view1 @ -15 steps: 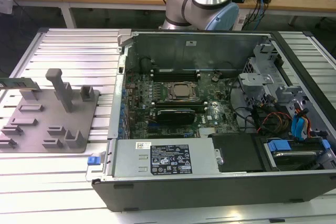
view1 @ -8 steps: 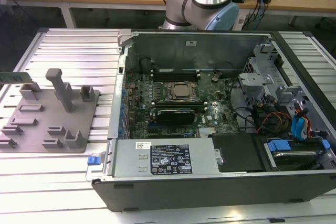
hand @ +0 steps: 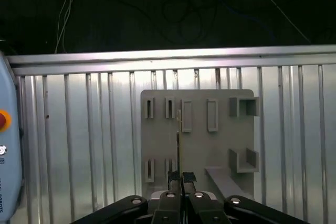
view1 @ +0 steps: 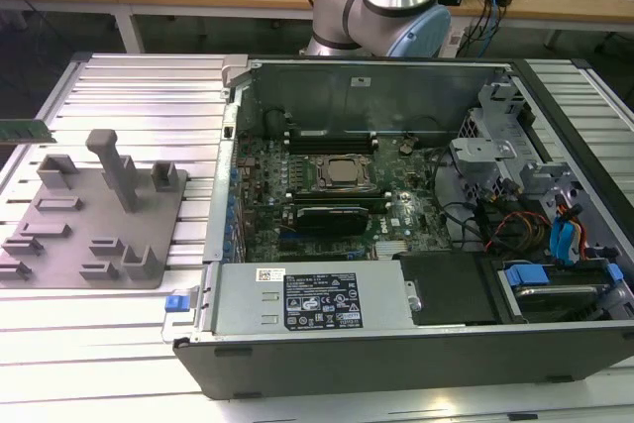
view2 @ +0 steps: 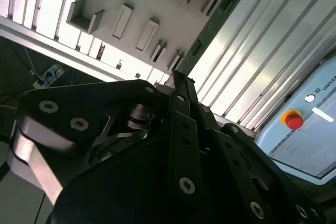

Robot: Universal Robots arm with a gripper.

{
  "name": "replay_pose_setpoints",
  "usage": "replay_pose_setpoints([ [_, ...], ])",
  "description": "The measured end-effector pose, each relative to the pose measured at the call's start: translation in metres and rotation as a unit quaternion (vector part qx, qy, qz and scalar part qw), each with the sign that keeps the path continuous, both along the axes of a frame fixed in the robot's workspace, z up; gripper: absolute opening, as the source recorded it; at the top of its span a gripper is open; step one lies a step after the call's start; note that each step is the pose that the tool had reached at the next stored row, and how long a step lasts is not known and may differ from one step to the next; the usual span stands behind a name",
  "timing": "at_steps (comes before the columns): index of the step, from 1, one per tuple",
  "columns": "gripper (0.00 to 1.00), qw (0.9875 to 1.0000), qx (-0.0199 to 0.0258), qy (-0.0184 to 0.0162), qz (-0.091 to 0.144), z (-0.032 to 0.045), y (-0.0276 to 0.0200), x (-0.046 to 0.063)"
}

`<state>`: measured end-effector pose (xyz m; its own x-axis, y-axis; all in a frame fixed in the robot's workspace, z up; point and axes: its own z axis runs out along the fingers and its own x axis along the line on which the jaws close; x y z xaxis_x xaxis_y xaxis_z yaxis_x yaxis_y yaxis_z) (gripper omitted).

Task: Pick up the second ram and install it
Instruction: 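Pick up the second ram and move it above second insertion slot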

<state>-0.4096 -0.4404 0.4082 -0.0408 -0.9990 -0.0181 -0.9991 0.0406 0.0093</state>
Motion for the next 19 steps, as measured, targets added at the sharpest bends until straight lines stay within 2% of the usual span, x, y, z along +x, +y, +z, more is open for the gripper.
replay_pose_setpoints([
  [8, 0.09, 1.0, 0.0, -0.0014, 0.0, 0.0164, 0.0002, 0.0],
  [14, 0.09, 1.0, -0.0001, -0.0016, 0.0, 0.017, 0.0003, 0.001],
  [19, 0.09, 1.0, 0.0, -0.0017, 0.0, 0.0169, 0.0002, 0.01],
])
